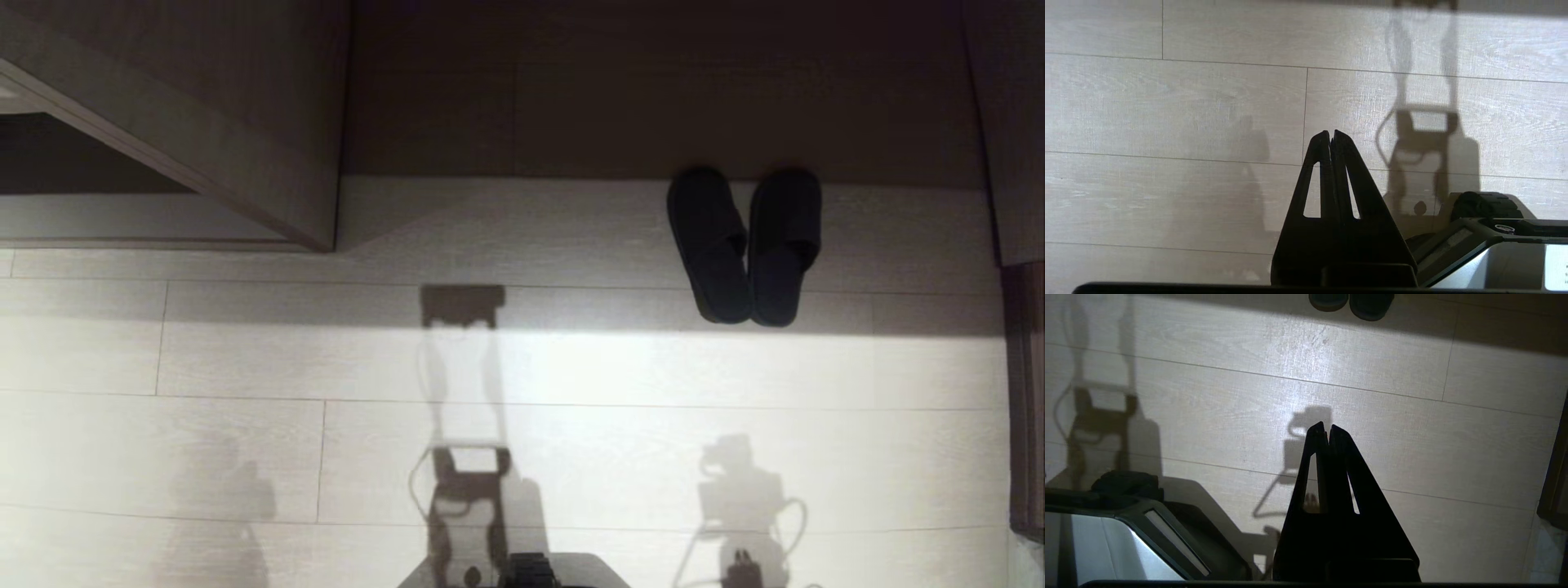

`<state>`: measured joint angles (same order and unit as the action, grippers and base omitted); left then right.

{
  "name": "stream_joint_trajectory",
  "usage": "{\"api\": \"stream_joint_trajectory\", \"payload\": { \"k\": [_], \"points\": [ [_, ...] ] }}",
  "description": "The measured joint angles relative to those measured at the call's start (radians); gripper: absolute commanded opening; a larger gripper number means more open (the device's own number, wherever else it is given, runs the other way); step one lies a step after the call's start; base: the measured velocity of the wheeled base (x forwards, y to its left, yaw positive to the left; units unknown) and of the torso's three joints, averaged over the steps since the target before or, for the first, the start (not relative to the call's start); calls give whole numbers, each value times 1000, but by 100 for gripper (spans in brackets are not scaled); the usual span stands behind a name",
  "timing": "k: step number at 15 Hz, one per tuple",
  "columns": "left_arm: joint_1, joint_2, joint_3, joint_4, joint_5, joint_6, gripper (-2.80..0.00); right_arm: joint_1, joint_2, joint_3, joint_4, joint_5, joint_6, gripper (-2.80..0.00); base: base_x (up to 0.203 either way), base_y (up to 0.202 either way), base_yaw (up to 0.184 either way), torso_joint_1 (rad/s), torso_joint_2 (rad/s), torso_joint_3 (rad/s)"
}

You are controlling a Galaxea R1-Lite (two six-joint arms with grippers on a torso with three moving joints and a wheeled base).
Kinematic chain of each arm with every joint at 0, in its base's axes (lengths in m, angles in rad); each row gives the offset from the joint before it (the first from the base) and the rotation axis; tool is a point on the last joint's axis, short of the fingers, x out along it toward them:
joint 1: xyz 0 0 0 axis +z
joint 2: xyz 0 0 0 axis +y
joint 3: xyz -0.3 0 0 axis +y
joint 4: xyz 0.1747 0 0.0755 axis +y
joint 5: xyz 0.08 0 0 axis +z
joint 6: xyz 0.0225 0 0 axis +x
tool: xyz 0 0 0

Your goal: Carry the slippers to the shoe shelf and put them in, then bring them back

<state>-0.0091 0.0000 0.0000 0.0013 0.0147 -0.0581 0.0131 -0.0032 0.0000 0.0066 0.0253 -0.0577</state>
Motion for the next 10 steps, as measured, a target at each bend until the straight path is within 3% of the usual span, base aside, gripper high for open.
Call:
{"api": "stream_joint_trajectory", "payload": {
  "k": [10],
  "points": [
    [0, 0, 0, -1, 0, 0, -280, 0, 1, 0, 0, 0, 0, -280, 0, 0, 0, 3, 2, 202]
  ]
}}
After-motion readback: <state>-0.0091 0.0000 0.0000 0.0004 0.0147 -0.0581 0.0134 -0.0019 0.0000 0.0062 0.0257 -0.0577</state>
